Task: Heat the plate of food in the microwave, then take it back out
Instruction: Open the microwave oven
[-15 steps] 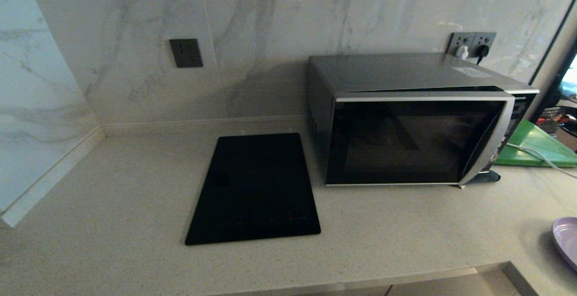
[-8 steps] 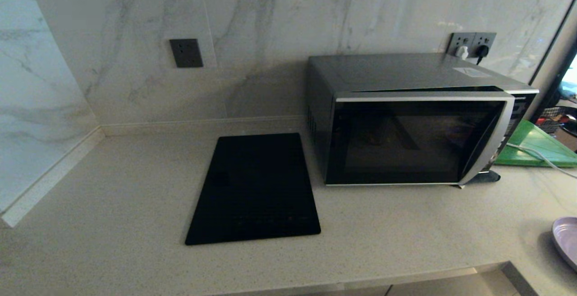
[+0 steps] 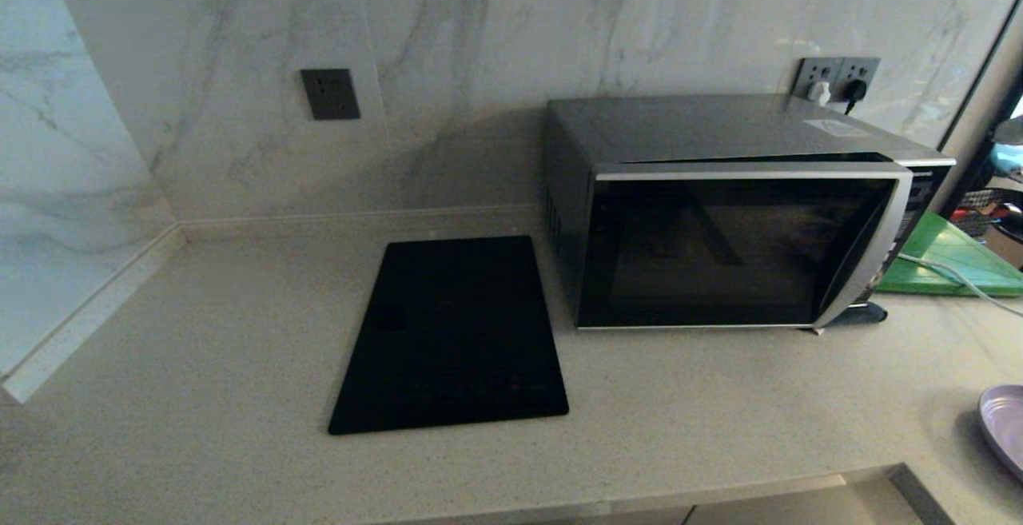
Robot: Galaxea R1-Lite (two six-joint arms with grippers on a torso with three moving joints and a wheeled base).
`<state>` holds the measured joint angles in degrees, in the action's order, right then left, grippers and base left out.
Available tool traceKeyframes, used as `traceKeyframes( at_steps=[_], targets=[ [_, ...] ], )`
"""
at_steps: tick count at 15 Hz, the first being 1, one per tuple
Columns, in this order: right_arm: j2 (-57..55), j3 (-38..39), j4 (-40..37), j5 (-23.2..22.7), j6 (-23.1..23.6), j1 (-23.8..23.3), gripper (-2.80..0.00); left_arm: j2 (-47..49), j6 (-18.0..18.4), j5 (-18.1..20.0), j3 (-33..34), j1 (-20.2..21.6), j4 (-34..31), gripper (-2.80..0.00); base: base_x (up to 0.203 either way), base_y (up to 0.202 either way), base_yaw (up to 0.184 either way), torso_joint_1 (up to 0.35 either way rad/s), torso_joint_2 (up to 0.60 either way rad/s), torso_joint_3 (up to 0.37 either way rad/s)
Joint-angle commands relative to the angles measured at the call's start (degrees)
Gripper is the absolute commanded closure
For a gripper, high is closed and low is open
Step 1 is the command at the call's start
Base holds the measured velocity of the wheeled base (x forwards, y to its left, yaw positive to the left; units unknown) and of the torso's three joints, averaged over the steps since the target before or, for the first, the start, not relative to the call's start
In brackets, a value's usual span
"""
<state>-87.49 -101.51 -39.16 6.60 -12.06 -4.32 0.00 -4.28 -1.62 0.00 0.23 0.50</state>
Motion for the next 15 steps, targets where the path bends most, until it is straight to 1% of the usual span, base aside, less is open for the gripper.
traceKeyframes(
  at_steps=[1, 3, 6, 9, 11, 15],
  targets=[
    [-7.5, -5.7, -0.4, -1.0, -2.0, 0.0, 0.0, 0.1, 0.0, 0.0, 0.0, 0.0, 0.0, 0.0, 0.0, 0.0, 0.0, 0.0, 0.0, 0.0],
    [-10.7, -8.8, -0.4, -2.0, -5.3, 0.0, 0.0, 0.1, 0.0, 0.0, 0.0, 0.0, 0.0, 0.0, 0.0, 0.0, 0.0, 0.0, 0.0, 0.0],
    [-15.0, -11.5, 0.7, -1.8, -7.6, -0.1, 0.0, 0.1, 0.0, 0.0, 0.0, 0.0, 0.0, 0.0, 0.0, 0.0, 0.0, 0.0, 0.0, 0.0],
    [-18.6, -11.8, 6.8, 0.9, -7.8, -0.7, 0.0, 0.1, 0.0, 0.0, 0.0, 0.0, 0.0, 0.0, 0.0, 0.0, 0.0, 0.0, 0.0, 0.0],
    [-21.0, -12.0, 10.5, 1.5, -7.6, -1.4, 0.0, 0.1, 0.0, 0.0, 0.0, 0.0, 0.0, 0.0, 0.0, 0.0, 0.0, 0.0, 0.0, 0.0],
    [-24.0, -12.4, 13.1, 2.7, -7.5, -2.5, 0.0, 0.1, 0.0, 0.0, 0.0, 0.0, 0.0, 0.0, 0.0, 0.0, 0.0, 0.0, 0.0, 0.0]
  ],
)
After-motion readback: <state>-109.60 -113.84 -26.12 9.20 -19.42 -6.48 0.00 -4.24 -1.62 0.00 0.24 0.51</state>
